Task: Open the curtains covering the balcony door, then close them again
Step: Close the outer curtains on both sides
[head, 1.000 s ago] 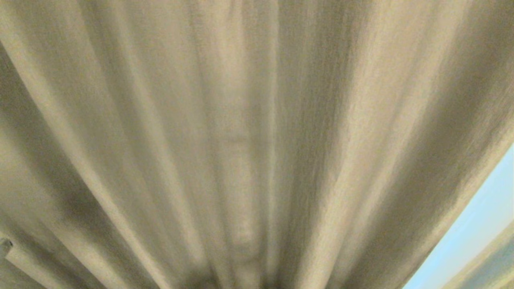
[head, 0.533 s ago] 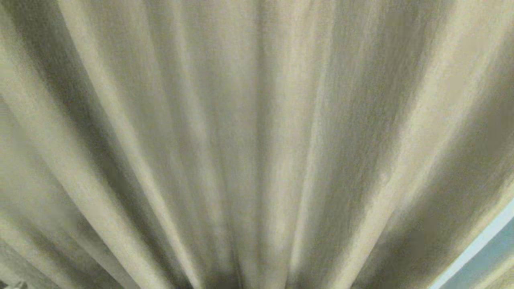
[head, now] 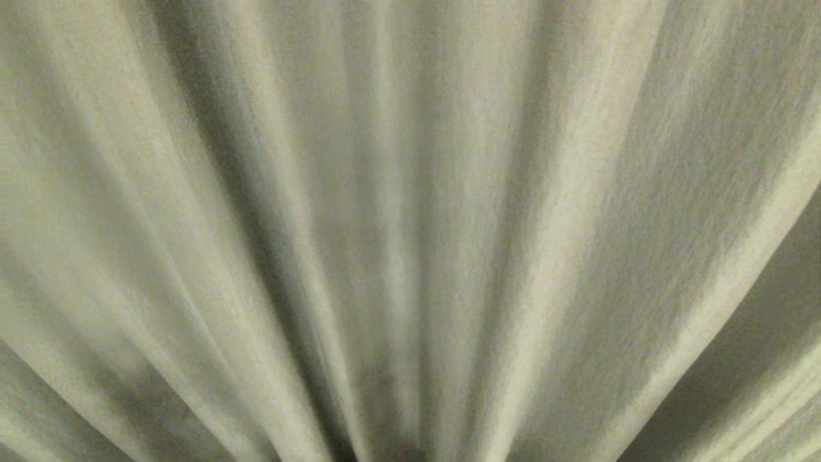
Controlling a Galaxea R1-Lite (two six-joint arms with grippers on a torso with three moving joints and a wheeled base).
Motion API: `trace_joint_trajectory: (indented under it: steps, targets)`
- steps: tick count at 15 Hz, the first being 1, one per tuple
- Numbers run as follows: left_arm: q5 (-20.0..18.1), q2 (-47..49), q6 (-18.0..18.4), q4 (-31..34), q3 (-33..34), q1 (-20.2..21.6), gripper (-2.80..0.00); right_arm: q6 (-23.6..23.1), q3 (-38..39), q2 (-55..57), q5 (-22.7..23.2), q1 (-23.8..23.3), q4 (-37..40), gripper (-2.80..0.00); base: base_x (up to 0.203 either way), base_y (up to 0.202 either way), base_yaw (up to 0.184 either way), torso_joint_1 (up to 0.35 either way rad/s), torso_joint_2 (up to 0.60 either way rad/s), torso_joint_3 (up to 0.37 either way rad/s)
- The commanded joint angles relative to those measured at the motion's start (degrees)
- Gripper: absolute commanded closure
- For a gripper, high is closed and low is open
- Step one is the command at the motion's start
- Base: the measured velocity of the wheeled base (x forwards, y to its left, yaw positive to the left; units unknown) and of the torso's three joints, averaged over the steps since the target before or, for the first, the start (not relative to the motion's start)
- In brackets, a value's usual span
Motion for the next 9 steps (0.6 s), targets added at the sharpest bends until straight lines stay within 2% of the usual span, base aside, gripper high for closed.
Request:
trace_joint_trajectory:
  steps: [1,9]
  targets:
    - [-0.01,-4.15,-0.03,-0.01,0.16,-0.01,0.00,-0.01,0.09,0.09,0.04,-0.02,-0.04,0.00,0.000,0.000,0.000,0.000,0.00,0.000]
    - [0.30,-4.62,-0.60,0.05,0.19,-0.04,0.00,0.00,0.03,0.09,0.00,-0.02,-0.01,0.00,0.000,0.000,0.000,0.000,0.00,0.000]
